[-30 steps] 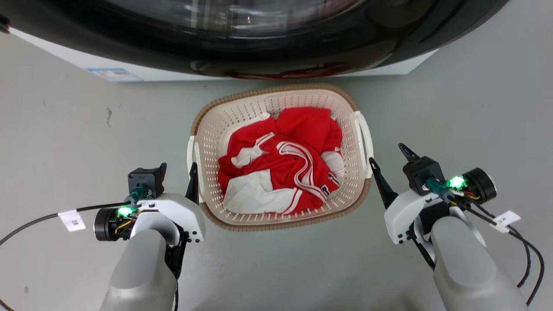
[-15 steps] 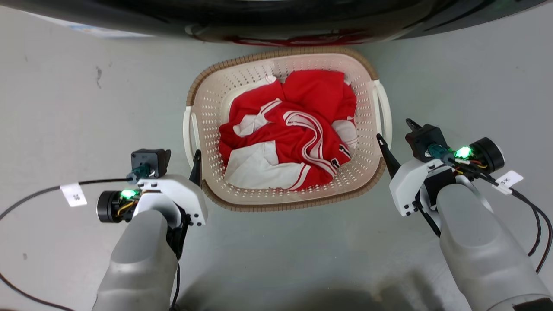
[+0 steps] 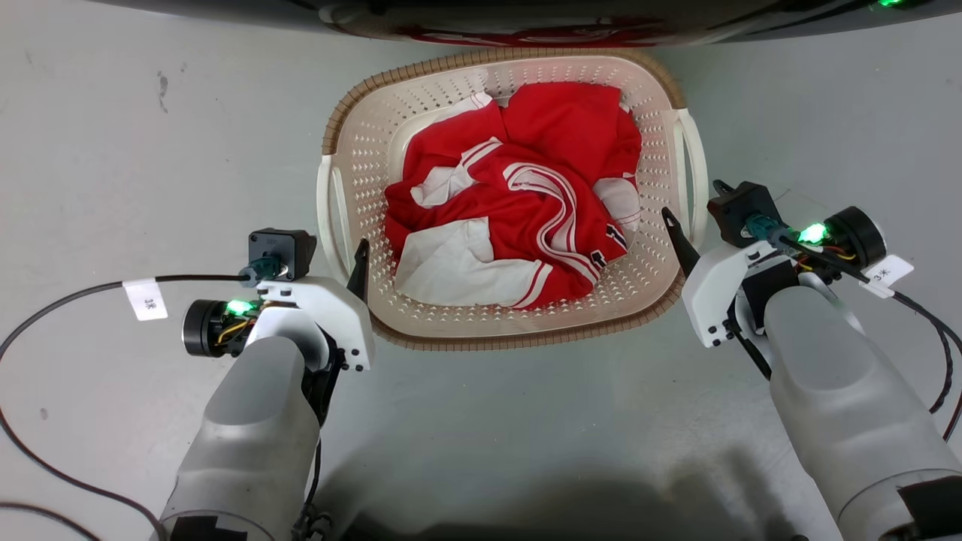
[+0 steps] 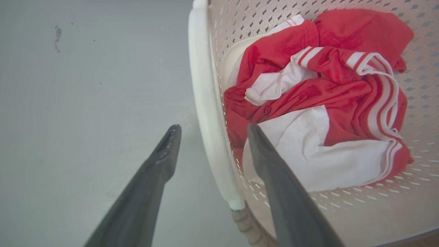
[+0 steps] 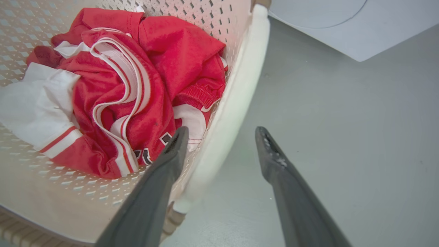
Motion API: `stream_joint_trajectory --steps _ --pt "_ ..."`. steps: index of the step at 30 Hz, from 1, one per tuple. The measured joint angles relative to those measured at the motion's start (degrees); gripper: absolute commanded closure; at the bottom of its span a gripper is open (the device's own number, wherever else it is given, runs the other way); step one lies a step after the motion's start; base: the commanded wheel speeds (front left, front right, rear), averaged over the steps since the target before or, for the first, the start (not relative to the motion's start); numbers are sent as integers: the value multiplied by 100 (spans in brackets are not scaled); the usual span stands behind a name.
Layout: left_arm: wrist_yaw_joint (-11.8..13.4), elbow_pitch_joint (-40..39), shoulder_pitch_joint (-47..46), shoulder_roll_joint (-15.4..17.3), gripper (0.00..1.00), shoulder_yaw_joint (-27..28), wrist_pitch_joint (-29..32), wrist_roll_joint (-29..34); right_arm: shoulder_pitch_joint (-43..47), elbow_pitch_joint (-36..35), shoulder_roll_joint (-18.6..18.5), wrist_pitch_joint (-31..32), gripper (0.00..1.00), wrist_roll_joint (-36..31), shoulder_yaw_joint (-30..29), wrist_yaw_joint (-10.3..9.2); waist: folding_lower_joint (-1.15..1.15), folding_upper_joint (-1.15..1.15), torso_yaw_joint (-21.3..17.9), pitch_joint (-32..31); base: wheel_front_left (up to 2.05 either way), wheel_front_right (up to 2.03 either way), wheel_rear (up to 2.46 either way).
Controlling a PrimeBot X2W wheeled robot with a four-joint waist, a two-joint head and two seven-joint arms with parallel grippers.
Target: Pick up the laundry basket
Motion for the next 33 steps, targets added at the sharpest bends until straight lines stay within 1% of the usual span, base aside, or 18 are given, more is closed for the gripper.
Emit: stream_joint_trajectory --steps 6,7,8,9,14,20,27,33 --pt "-18 132 -145 -10 0 -123 0 -42 -194 245 2 0 0 -133 -64 0 0 0 16 97 0 0 0" --pt "-18 152 -160 -11 8 -155 0 -42 -213 278 2 0 33 -152 -73 0 0 0 19 108 0 0 0" --pt "-18 164 -172 -13 71 -181 0 -42 -221 255 3 0 78 -163 -87 0 0 0 21 121 0 0 0" --pt "-19 171 -186 -16 100 -202 0 -43 -244 260 4 -1 100 -176 -92 0 0 0 22 128 0 0 0" --pt "-35 257 -224 -76 100 -283 0 -112 -270 343 55 1 100 -225 -157 0 0 0 27 81 0 0 0" --pt "-35 375 -211 -75 100 -386 1 -198 -248 499 67 0 100 -269 -203 0 0 0 29 -144 0 0 0" --pt "-35 560 -32 -77 100 -624 48 -439 -87 727 110 29 100 -254 -147 0 0 0 -9 -598 0 0 0" --pt "-34 621 241 -79 100 -902 280 -698 185 825 123 157 100 -18 40 0 0 0 -76 -1135 0 0 0"
